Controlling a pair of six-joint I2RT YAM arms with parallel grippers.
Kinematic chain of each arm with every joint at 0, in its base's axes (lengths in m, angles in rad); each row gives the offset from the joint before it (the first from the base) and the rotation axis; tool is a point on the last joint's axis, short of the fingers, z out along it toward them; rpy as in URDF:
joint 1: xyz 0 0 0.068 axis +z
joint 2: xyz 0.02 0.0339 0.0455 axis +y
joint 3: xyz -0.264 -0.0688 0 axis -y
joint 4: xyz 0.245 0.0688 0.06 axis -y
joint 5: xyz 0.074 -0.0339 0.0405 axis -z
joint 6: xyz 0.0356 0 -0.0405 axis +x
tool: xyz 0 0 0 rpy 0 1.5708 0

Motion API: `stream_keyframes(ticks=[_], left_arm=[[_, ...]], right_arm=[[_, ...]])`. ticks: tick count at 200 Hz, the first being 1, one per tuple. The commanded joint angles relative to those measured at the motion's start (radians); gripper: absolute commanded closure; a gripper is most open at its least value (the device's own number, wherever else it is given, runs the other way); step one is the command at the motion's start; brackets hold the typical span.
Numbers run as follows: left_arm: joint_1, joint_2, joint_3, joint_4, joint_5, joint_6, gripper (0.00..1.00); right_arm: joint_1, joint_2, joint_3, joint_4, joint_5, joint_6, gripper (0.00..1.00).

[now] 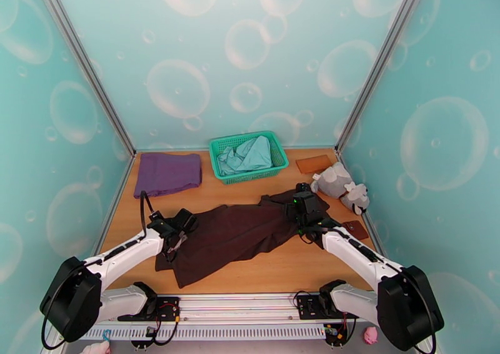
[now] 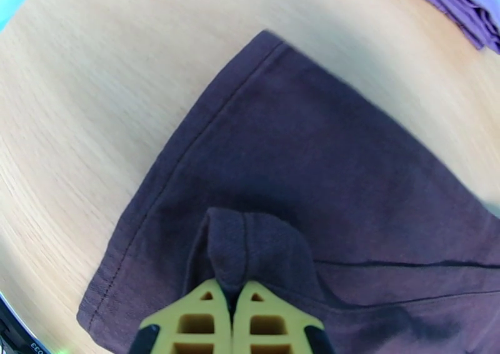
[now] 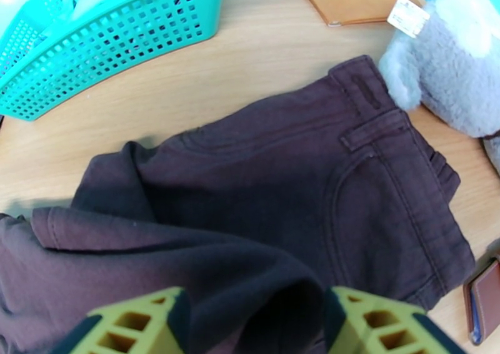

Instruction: Fold and stack the trousers

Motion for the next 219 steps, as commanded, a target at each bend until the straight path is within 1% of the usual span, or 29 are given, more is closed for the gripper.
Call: stream_keyframes(ticks=[1,19,29,46,57,81,105,128,146,172,198,219], left_arm=[[-0.013,-0.035,0.102,-0.078,-0.053,0.018,1.0],[-0.017,-0.032,0.147,-0.123,-0.075,0.023,1.0],[-0.016,-0.025,0.2,-0.143,-0.103,0.027,1.0],[0.001,0.007,0.245,-0.185,-0.144,0.03,1.0],[0.018,0.036,0.276,-0.216,-0.156,0.029,1.0],[0.019,0.073,0.318,-0.264,-0.169,0.003,1.0],[-0.025,0.045,0.3,-0.264,-0.129,-0.03,1.0],[-0.112,-0.039,0.263,-0.295,-0.103,-0.113,1.0],[-0.15,-0.102,0.238,-0.314,-0.075,-0.157,1.0],[-0.154,-0.136,0.21,-0.339,-0.083,-0.19,1.0],[-0.155,-0.14,0.213,-0.345,-0.125,-0.227,1.0],[-0.121,-0.127,0.242,-0.345,-0.155,-0.209,1.0]], right_arm=[[0.007,0.013,-0.009,0.024,-0.012,-0.018,0.39],[0.006,0.014,-0.009,0.028,-0.022,-0.017,0.39],[0.006,0.014,-0.01,0.027,-0.022,-0.017,0.39],[0.006,0.01,-0.01,0.027,-0.021,-0.017,0.39],[0.006,0.009,-0.011,0.026,-0.021,-0.017,0.39],[0.006,0.006,-0.013,0.026,-0.018,-0.018,0.38],[0.006,0.015,-0.009,0.03,-0.024,-0.021,0.38],[0.007,0.028,-0.005,0.032,-0.036,-0.022,0.38],[0.007,0.033,-0.004,0.037,-0.05,-0.023,0.38],[0.016,0.033,-0.004,0.037,-0.056,-0.023,0.38],[0.018,0.025,-0.005,0.034,-0.046,-0.024,0.38],[0.019,0.022,-0.007,0.036,-0.045,-0.024,0.38]])
